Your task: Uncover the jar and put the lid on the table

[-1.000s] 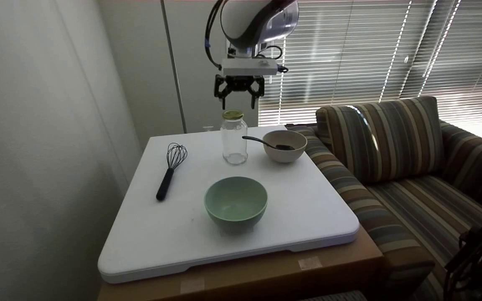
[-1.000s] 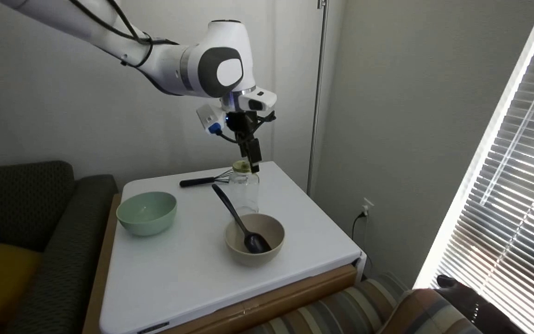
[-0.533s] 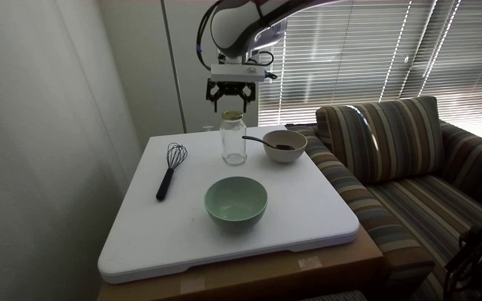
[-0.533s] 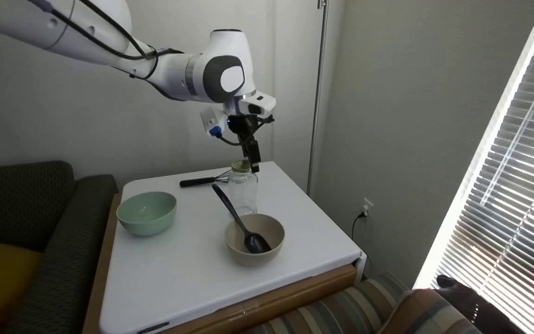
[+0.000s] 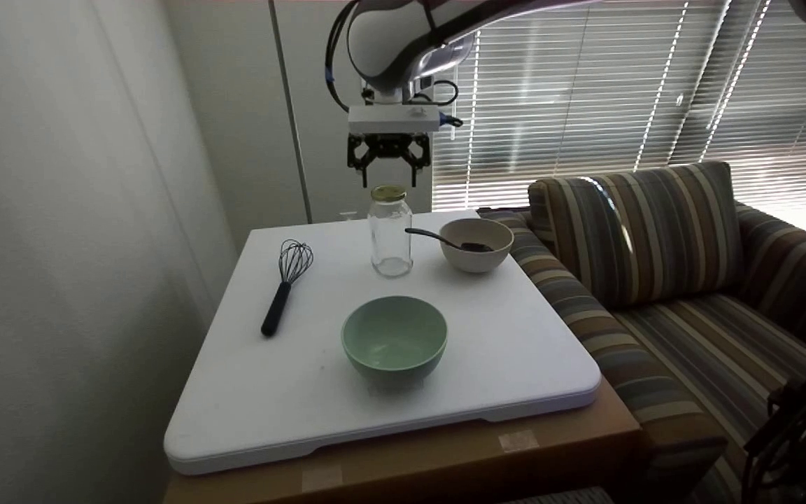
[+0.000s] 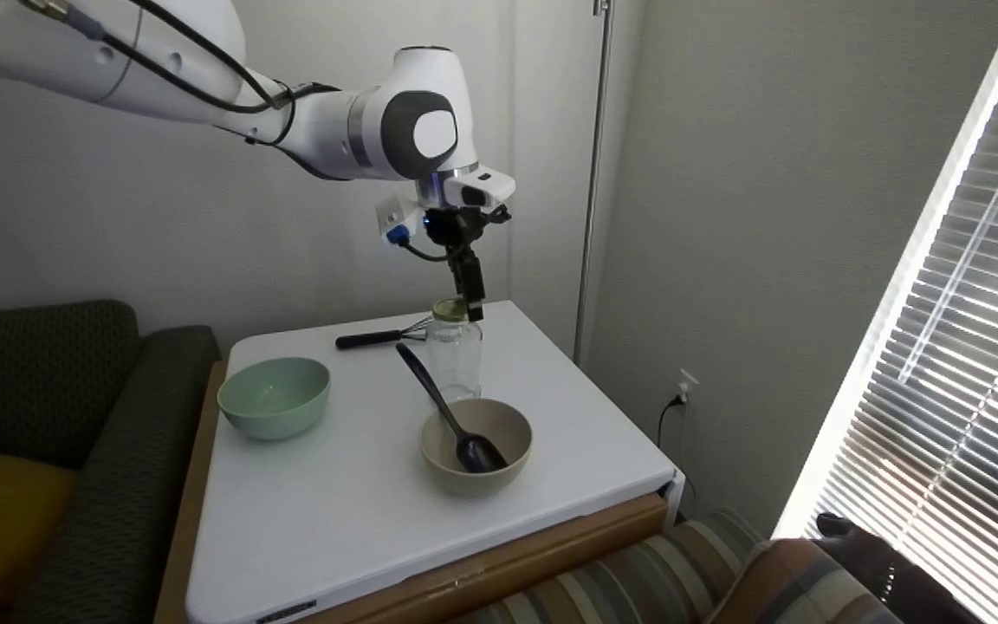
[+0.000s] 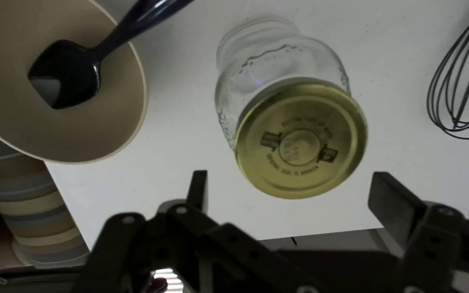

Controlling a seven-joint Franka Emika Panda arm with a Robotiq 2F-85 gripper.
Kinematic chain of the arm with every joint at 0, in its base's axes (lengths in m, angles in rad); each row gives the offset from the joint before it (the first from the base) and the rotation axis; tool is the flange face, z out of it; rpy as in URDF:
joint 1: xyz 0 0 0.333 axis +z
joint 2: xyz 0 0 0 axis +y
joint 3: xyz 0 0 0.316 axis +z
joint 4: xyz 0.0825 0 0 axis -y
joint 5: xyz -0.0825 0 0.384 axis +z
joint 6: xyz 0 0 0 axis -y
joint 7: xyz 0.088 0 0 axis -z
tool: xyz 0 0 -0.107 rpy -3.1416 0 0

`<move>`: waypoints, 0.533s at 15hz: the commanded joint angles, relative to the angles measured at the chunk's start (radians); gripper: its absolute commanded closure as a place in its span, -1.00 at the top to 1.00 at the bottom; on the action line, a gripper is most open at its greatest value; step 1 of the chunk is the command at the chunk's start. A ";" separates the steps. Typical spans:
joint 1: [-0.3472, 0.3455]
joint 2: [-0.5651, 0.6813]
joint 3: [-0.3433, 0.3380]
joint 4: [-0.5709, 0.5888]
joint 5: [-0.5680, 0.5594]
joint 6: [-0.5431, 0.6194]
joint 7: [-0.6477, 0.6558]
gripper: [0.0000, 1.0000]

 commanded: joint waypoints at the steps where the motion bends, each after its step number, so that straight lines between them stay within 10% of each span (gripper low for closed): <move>1: -0.006 0.033 -0.013 0.053 -0.001 -0.079 0.041 1.00; 8: -0.024 0.056 0.020 0.077 0.045 -0.156 0.052 1.00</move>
